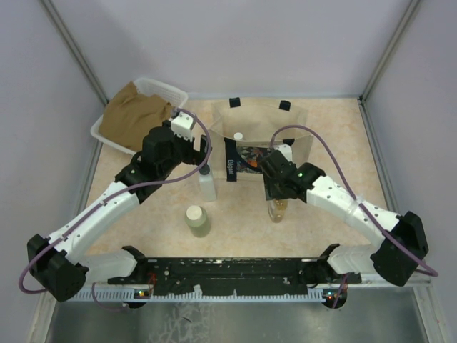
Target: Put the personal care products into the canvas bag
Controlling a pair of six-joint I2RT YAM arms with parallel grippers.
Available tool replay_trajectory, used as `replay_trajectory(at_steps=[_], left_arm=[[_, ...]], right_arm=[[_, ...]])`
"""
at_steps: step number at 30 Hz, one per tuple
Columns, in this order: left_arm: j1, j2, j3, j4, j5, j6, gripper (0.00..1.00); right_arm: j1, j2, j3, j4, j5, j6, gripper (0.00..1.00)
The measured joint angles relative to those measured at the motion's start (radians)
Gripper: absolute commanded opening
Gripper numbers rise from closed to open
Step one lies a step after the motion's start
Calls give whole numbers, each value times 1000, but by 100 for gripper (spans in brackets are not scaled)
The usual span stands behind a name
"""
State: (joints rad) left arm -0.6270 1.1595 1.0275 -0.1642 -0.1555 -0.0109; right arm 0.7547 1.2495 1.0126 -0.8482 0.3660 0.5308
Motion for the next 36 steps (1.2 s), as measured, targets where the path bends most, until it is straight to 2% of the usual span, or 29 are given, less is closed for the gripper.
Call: replay_trajectory(at_steps=[1,2,10,16,21,27,36], left_arm=[[0,0,0,0,0,0,99],[0,0,-2,2,0,0,99],[0,0,-6,8,0,0,99],[0,2,-6,8,1,0,99],[0,13,-6,9,1,0,99],[0,31,-6,11,2,0,99],[0,39,-6,23,15,0,99]], right_arm=[[2,0,1,-1,-2,-2,3],[3,0,1,-2,-2,-3,0],[16,-2,55,-91,-7,-13,0],[52,-3,280,-135,-69,-68,0],[68,-3,498,-78,-123,-136,0],[68,28,661,20,-76,-261,0],[34,274,937,86,-5,-424,0]])
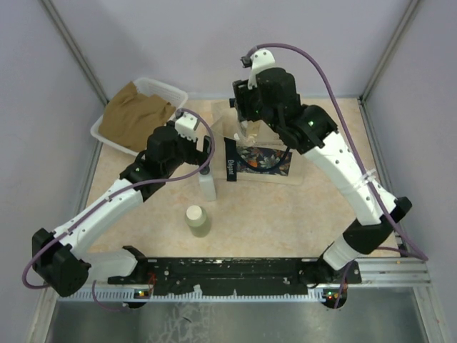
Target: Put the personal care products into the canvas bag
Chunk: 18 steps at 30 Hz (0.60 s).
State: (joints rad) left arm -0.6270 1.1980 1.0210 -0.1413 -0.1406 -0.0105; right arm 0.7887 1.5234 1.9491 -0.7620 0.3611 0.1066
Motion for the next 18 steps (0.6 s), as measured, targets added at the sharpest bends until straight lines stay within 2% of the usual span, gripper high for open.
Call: replay_trajectory(at_steps=[11,15,18], left_arm=[[0,27,0,13,12,0,99],[0,50,0,19,18,0,99],[0,61,0,24,24,1,99]], right_arm=[[-238,158,194,0,-50,-11,0],[-257,154,167,7,-40,-19,0],[-269,132,50,50,-48,-17,0]])
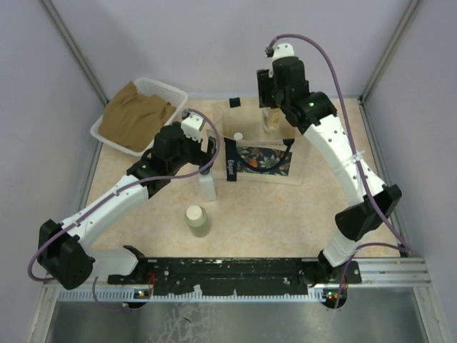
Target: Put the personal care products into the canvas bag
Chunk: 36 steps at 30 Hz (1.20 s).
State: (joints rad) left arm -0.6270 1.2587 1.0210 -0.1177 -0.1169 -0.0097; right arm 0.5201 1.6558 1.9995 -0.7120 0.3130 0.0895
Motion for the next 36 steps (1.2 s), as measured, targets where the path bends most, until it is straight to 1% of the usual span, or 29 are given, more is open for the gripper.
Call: replay_trajectory(at_steps=[5,10,19,30,31,33,34,35,36], left_arm=[[0,2,0,9,6,0,99],[0,2,-2,14,9,0,99],[0,3,-3,21,13,0,99],[0,35,-3,30,26,-1,99],[0,39,-3,30,28,-1,99],[0,47,-3,30,32,-1,99],[0,50,-3,30,32,-1,100],[0,51,-3,29,32,-1,99],[0,51,-3,29,32,-1,99]], right_arm=[[-21,0,-209,27,4,0,0],[-34,1,-363,46,32,0,0],[-87,1,-531,142,18,19,0],[-181,-10,-631,165,13,45,0],[-183,-13,-636,165,13,45,6],[-185,-20,-640,164,16,44,26],[-186,-21,-640,164,16,44,41],[-186,-22,-641,165,14,43,63],[-186,-24,-644,167,11,43,88]])
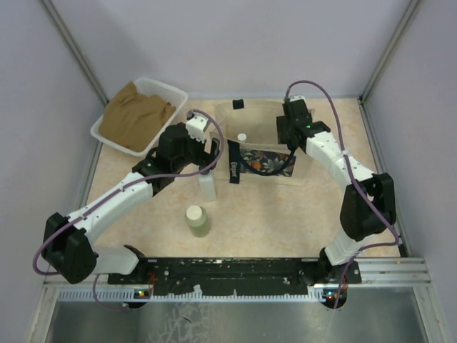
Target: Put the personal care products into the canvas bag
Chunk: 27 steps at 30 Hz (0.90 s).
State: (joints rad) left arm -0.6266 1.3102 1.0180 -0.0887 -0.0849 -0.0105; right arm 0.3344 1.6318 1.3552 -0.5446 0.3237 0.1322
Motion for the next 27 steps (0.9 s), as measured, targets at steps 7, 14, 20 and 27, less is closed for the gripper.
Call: replay_trajectory(at_steps=[7,14,20,27], left_arm=[[0,0,0,-1,-2,0,99],[1,-2,0,-2,-15,1,99],[61,-18,12,-63,-47,4,99],[229,-41,34,-115,-41,-28,99]], right_arm=[[-1,-102,-31,88,-47,-10,99],[26,-204,5,87,-55,-33,99],[243,-241,135,-6,29,-51,99],[478,-257,166,-64,93,12,99]])
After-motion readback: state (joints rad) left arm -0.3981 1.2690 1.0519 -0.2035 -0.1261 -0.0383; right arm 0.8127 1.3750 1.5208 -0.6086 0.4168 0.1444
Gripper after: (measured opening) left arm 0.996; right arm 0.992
